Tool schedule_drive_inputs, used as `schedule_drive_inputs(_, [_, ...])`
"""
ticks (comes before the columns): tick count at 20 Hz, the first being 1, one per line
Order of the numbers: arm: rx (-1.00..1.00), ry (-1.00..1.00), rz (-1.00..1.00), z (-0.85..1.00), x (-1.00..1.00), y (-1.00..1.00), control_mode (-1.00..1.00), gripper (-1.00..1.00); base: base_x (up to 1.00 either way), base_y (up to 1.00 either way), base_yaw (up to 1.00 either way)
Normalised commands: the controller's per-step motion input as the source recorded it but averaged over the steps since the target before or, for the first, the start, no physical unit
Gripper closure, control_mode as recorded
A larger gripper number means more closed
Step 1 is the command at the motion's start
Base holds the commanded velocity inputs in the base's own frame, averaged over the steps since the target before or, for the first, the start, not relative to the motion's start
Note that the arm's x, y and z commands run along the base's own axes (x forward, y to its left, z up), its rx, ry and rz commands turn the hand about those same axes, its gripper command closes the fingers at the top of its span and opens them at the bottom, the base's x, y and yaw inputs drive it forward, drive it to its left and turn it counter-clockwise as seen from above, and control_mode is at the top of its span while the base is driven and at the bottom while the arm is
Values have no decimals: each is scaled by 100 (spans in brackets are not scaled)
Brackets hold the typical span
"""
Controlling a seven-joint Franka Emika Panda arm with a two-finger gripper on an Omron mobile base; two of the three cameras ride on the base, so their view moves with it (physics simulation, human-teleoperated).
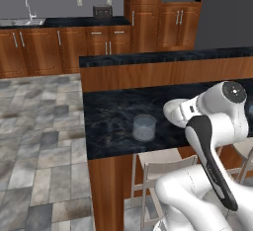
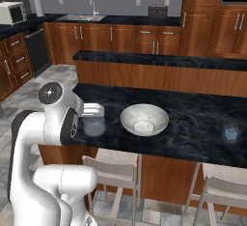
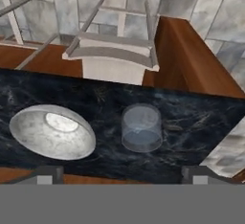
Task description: There are four ice cubes in the ice bowl. Place two ice cubes in each glass of water.
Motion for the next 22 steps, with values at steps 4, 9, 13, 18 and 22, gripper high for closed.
schedule_drive_inputs(4, [-4, 8, -12, 19, -100, -21, -100, -100, 0, 0, 0])
schedule_drive_inputs(9, [0, 0, -21, 0, -100, -37, -100, -100, 0, 0, 0])
schedule_drive_inputs(13, [5, -14, -33, -14, -97, -63, -100, -100, 0, 0, 0])
schedule_drive_inputs(18, [24, -27, -30, -39, -42, -98, -100, -100, 0, 0, 0])
schedule_drive_inputs(22, [24, -20, -28, -59, -9, -100, -100, -100, 0, 0, 0])
